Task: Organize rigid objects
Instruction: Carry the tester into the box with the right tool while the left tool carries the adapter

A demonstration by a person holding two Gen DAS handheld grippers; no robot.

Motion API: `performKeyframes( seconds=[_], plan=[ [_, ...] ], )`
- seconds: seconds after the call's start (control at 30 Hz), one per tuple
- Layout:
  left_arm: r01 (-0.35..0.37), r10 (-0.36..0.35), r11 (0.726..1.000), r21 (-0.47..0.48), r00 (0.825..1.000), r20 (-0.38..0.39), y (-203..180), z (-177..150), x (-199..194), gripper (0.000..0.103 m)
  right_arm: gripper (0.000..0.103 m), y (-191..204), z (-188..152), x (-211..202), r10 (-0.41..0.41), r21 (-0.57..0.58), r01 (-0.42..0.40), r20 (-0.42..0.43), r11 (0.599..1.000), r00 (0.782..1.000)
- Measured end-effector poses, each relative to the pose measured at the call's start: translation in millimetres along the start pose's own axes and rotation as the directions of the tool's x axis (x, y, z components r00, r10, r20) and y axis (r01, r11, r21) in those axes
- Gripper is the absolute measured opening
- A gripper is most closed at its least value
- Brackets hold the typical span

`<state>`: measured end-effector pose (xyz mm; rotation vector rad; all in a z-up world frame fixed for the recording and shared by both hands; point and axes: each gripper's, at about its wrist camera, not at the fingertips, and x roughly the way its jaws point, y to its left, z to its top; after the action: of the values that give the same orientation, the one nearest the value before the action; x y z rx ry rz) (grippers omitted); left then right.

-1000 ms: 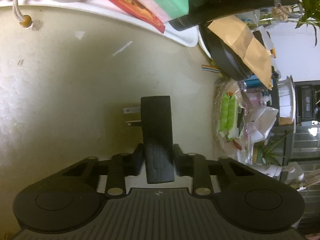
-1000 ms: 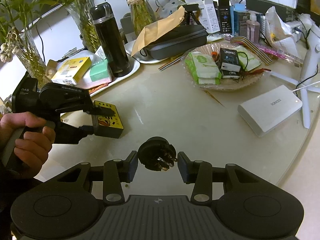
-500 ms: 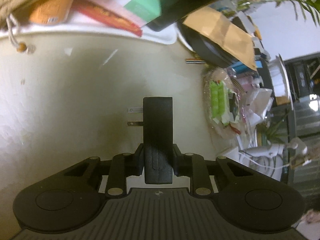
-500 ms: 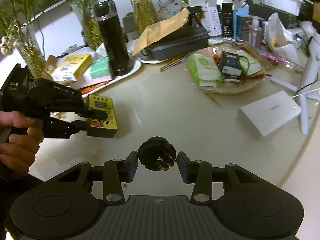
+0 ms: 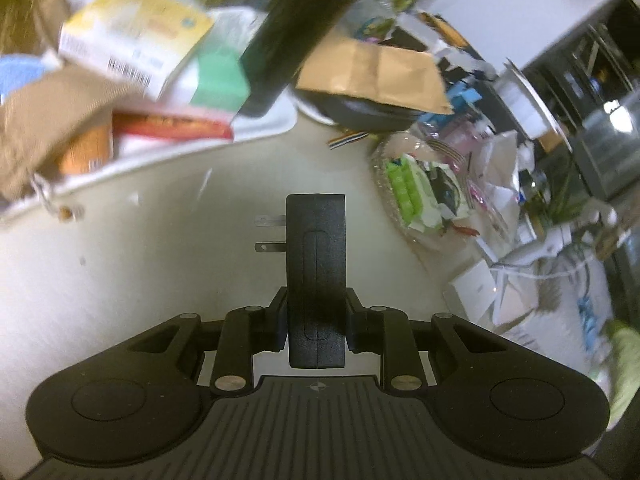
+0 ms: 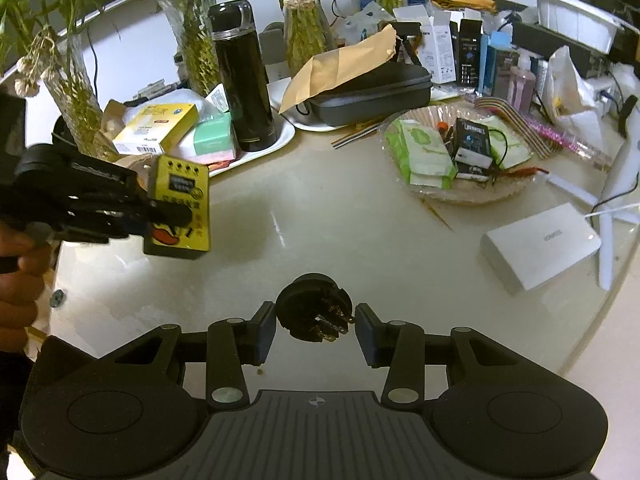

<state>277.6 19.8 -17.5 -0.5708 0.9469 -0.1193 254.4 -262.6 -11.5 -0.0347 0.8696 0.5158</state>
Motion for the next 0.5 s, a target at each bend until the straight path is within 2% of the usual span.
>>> performKeyframes(
  seconds=[0.1, 0.23, 0.5],
  plan=[
    [-0.036, 0.033, 0.995, 0.092, 0.999, 0.029, -12, -1, -11, 0.026, 0.046, 6, 3, -4, -0.019, -0.028, 0.018, -0.008, 0.999, 1.000],
    [-0.064, 0.055, 0.980, 0.190, 0.997, 0.055, -25, -6, -24, 0.026, 0.046, 12, 6, -12, 0.010, -0.054, -0.011, -0.021, 0.998, 1.000],
    [-0.122, 0.097, 0.919, 0.374, 0.992, 0.087, -44, -25, -47, 0.026, 0.046, 24, 6, -27, 0.052, -0.103, -0.057, -0.050, 0.993, 0.997]
  ],
)
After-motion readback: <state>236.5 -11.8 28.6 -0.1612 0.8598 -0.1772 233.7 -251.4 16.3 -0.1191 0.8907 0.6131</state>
